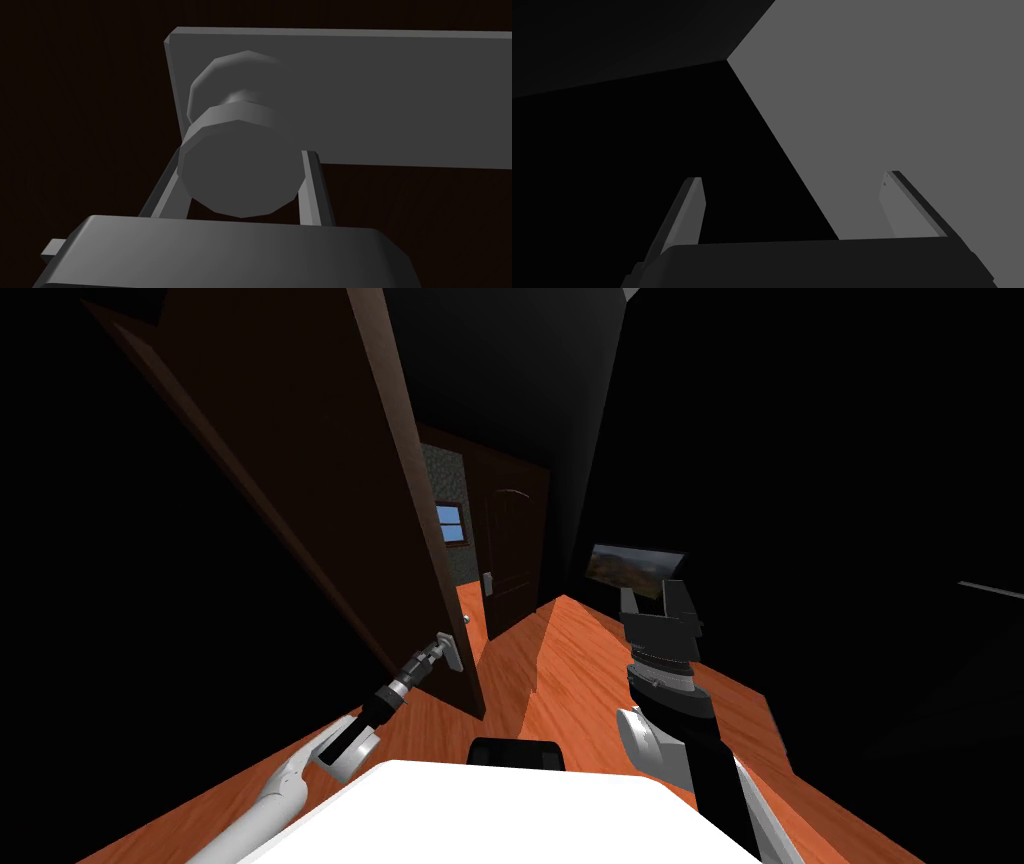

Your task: Pull the door open

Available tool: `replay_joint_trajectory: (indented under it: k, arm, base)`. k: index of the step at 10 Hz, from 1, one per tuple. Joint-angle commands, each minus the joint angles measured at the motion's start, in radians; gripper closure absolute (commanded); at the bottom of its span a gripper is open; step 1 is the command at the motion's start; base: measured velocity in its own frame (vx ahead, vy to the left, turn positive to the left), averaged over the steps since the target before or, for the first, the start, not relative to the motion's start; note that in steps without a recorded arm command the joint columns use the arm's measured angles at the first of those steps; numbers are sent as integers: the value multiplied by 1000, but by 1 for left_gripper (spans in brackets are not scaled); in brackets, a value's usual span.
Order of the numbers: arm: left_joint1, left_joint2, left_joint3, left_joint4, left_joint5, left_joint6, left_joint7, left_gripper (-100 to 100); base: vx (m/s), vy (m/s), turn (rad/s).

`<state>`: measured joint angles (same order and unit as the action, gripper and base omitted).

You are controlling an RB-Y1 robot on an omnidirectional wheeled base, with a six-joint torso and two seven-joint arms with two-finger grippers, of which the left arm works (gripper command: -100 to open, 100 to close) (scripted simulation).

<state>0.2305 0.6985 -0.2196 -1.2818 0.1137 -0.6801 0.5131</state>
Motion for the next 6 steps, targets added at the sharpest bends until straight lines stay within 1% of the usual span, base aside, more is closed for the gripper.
replay_joint_trajectory:
  k: [1,4,6]
  arm:
    - [10,13,-14,8,-3,-33,11,100]
    - [26,43,-28,20,-4,-84,31,100]
    - [34,58,-36,27,-5,-112,42,100]
  base:
    - [-188,129,-180]
    - [-219,127,-162]
    - [-214,142,-129]
